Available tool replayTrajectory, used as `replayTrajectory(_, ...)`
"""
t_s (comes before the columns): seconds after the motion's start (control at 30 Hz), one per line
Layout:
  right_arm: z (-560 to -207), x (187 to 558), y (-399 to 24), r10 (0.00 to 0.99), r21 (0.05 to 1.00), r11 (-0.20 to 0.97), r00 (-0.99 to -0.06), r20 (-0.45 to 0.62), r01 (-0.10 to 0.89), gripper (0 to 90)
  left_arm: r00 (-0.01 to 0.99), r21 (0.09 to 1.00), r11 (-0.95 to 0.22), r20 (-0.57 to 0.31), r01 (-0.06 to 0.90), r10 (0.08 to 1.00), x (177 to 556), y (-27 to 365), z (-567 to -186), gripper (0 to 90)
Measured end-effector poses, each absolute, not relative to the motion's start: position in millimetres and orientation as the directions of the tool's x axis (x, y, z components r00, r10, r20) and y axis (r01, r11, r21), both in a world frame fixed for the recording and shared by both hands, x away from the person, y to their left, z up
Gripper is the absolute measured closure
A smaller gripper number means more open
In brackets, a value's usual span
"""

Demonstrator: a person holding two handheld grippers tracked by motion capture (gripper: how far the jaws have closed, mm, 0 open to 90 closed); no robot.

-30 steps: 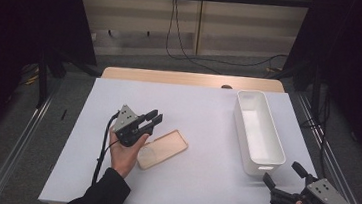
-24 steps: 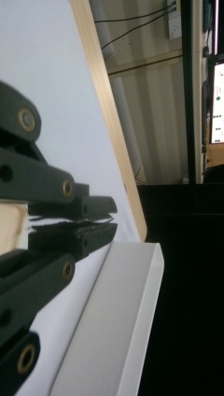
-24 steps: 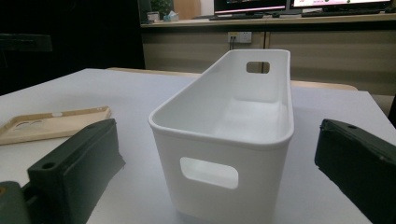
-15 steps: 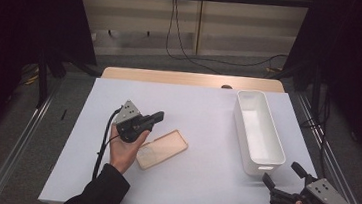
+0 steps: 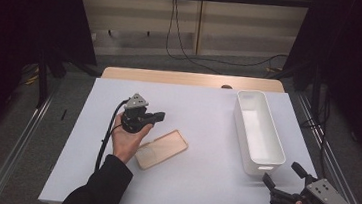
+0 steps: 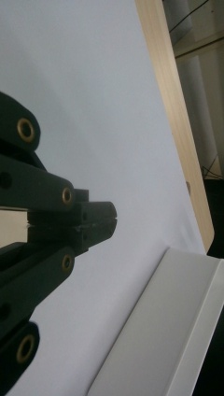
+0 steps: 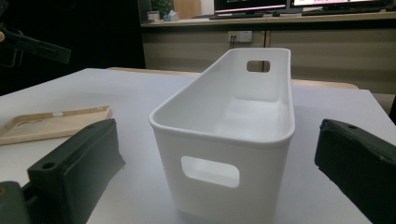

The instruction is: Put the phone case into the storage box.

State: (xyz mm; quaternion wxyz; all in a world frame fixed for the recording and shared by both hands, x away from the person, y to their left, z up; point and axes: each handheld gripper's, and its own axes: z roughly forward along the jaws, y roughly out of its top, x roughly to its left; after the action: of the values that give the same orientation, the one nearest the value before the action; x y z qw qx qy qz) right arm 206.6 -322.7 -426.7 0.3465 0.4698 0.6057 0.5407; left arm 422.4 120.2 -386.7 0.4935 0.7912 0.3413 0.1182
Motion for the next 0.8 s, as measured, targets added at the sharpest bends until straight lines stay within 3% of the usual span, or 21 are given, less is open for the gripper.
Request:
replayTrajectory(0.07, -427, 207, -322, 0.944, 0.981, -0.026, -0.318, 0.088, 0.194, 0.0, 0.732, 0.850, -0.270, -0.180, 0.452, 0.658, 427, 120, -388, 90.0)
replayTrajectory(0.33, -427, 206, -323, 0.944, 0.981, -0.025, -0.319, 0.087, 0.193, 0.0, 0.719, 0.758, -0.394, -0.139, 0.519, 0.681, 440, 103, -395, 90.0)
replayTrajectory(0.8, -427, 206, -323, 0.944, 0.981, -0.026, -0.318, 0.088, 0.194, 0.0, 0.685, 0.645, -0.455, -0.149, 0.614, 0.713, 456, 83, -412, 90.0)
